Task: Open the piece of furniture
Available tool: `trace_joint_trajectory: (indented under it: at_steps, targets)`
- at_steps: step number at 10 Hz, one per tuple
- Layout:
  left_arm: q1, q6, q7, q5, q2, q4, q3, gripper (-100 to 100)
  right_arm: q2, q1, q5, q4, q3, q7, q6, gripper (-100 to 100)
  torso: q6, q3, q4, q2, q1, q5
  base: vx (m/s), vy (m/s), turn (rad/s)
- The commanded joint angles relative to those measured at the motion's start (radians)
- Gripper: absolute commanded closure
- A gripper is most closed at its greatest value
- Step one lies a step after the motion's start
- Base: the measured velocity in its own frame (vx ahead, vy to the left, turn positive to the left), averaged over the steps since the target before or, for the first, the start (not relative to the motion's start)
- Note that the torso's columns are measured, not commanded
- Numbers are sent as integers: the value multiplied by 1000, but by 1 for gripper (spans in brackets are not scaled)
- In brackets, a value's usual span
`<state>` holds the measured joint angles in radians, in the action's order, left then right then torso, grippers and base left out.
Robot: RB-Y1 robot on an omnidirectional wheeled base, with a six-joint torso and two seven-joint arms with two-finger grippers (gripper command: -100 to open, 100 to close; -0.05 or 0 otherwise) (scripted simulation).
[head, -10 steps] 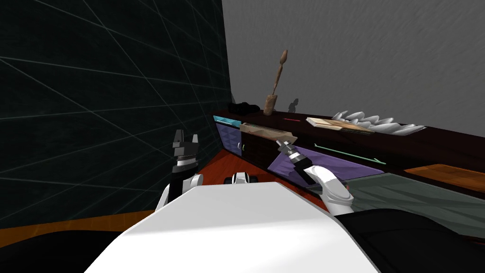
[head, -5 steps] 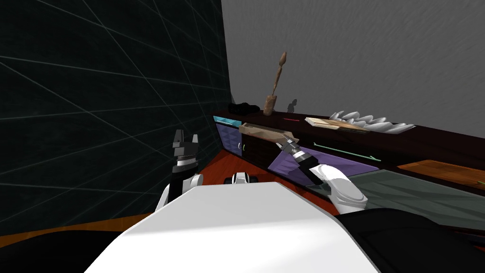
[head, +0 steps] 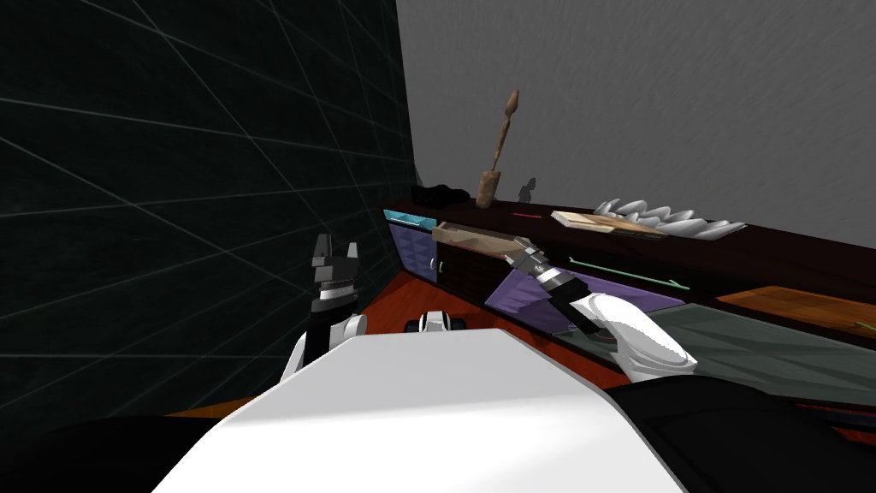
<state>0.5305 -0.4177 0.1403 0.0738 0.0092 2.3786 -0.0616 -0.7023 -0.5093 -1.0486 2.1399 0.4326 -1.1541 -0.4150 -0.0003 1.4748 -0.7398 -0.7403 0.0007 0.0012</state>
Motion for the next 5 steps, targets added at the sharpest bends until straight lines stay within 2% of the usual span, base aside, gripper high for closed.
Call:
trace_joint_trajectory:
  at_steps: [1, 5]
  targets:
    - [0, 0, 0, 0, 0, 0, 0, 0, 0, 0, 0, -1, 0, -1, 0, 0, 0, 0, 0, 0, 0, 0, 0, 0, 0]
    - [0, 0, 0, 0, 0, 0, 0, 0, 0, -1, -1, -2, -2, -1, -1, 0, 1, 1, 1, 2, 0, -1, 0, 0, 0]
